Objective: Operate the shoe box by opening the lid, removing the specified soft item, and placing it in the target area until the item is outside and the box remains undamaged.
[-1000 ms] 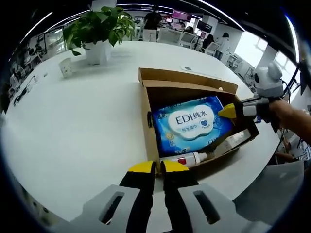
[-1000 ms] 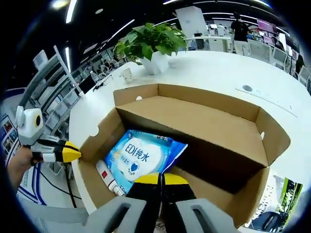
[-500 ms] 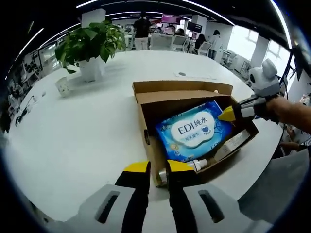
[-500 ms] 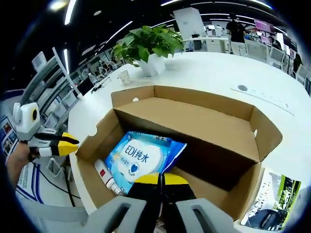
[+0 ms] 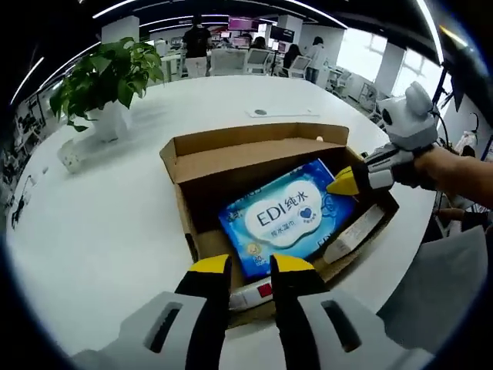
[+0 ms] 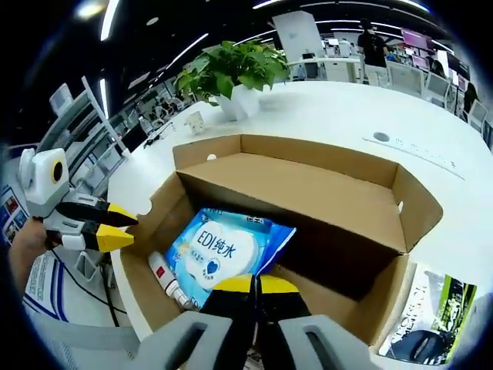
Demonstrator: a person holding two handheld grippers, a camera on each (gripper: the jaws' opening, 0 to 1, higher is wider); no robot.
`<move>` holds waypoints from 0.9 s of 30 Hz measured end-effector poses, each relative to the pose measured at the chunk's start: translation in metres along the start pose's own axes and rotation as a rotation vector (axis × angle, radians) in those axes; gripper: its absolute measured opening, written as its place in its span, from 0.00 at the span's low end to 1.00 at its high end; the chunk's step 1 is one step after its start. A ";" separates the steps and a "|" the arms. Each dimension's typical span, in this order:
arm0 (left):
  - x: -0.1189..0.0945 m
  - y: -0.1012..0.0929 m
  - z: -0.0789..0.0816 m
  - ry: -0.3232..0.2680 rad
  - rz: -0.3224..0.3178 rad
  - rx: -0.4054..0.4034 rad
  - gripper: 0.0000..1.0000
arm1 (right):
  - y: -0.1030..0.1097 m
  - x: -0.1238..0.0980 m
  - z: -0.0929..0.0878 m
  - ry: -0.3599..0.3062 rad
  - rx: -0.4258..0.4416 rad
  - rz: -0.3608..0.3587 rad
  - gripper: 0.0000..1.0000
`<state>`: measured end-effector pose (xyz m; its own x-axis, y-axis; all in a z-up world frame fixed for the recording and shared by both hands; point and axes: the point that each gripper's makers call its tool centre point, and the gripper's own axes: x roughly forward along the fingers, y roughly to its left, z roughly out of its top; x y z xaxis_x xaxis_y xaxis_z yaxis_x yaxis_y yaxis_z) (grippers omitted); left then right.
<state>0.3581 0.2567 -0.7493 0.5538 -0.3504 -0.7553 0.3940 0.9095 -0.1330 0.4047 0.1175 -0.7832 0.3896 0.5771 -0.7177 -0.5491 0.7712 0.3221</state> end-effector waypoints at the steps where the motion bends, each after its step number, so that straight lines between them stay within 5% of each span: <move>1: 0.002 -0.001 -0.001 0.008 -0.002 -0.004 0.20 | -0.001 0.000 0.000 0.000 0.001 -0.001 0.00; 27: 0.061 -0.014 -0.026 0.153 -0.055 -0.076 0.23 | -0.017 -0.010 -0.007 0.001 -0.010 -0.028 0.00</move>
<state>0.3677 0.2285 -0.8105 0.4125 -0.3667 -0.8339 0.3607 0.9063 -0.2201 0.4052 0.0968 -0.7855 0.4043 0.5548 -0.7271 -0.5454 0.7844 0.2953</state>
